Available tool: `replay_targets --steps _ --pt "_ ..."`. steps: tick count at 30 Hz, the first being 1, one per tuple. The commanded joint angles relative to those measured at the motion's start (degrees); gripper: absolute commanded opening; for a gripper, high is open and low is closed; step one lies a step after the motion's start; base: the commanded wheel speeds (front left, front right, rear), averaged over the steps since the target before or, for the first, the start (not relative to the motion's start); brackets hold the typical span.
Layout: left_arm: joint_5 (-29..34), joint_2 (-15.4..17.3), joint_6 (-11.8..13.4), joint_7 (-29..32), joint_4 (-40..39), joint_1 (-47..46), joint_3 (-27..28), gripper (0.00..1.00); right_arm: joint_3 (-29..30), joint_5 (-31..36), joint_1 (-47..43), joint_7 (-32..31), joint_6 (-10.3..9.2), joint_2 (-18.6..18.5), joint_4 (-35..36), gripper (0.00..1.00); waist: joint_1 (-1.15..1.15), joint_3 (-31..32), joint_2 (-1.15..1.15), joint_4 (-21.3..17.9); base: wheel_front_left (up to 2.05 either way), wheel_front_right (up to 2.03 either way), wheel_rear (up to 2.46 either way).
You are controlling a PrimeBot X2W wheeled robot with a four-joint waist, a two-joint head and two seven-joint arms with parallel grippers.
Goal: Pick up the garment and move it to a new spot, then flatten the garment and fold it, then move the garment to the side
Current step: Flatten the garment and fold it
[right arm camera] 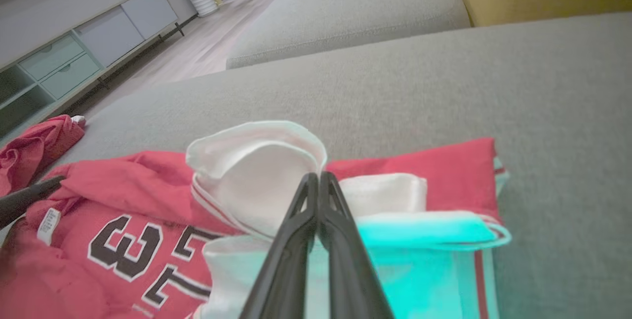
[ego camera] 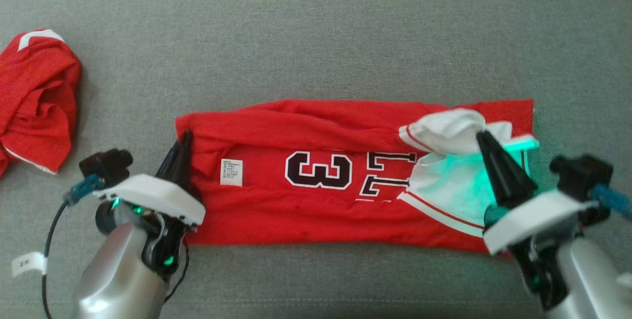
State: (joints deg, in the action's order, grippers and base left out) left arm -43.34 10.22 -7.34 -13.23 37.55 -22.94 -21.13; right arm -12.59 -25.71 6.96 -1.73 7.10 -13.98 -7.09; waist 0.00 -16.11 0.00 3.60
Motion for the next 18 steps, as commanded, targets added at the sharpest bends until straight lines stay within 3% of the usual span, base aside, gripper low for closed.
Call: replay_targets --steps 1,6,7,8,9,18 --pt "-0.5 2.1 0.4 0.0 -2.0 -0.6 2.4 0.00 -0.2 0.8 0.0 -0.1 0.39 0.2 2.9 0.00 0.00 0.0 0.00 0.0 0.00 0.00 0.00" --pt "-1.2 2.5 1.7 2.7 -3.7 2.5 1.9 0.00 1.7 3.5 -4.7 -1.4 0.39 2.9 5.0 0.00 0.00 0.0 0.00 -0.1 0.00 0.00 0.00" --pt "-1.3 2.5 2.0 3.1 -3.9 3.0 1.9 0.12 2.0 3.8 -5.5 -1.9 0.39 3.5 4.9 0.18 0.00 0.0 0.00 -0.1 0.00 0.00 0.00" --pt "-1.3 2.6 2.5 3.3 -4.0 3.4 1.8 0.44 2.1 4.3 -6.2 -2.7 0.39 3.8 4.8 0.47 0.00 0.1 0.00 -0.1 0.00 0.00 0.00" --pt "-0.9 2.7 2.9 3.4 -4.1 3.7 1.6 1.00 2.3 4.3 -6.9 -3.1 0.39 4.4 4.8 1.00 0.00 0.1 0.00 -0.1 0.00 0.00 0.00" --pt "3.1 3.7 7.2 0.2 -6.1 8.2 0.6 1.00 3.3 5.6 -12.9 -4.1 0.39 7.6 6.9 1.00 0.00 1.7 0.00 -0.5 0.00 0.00 0.00"
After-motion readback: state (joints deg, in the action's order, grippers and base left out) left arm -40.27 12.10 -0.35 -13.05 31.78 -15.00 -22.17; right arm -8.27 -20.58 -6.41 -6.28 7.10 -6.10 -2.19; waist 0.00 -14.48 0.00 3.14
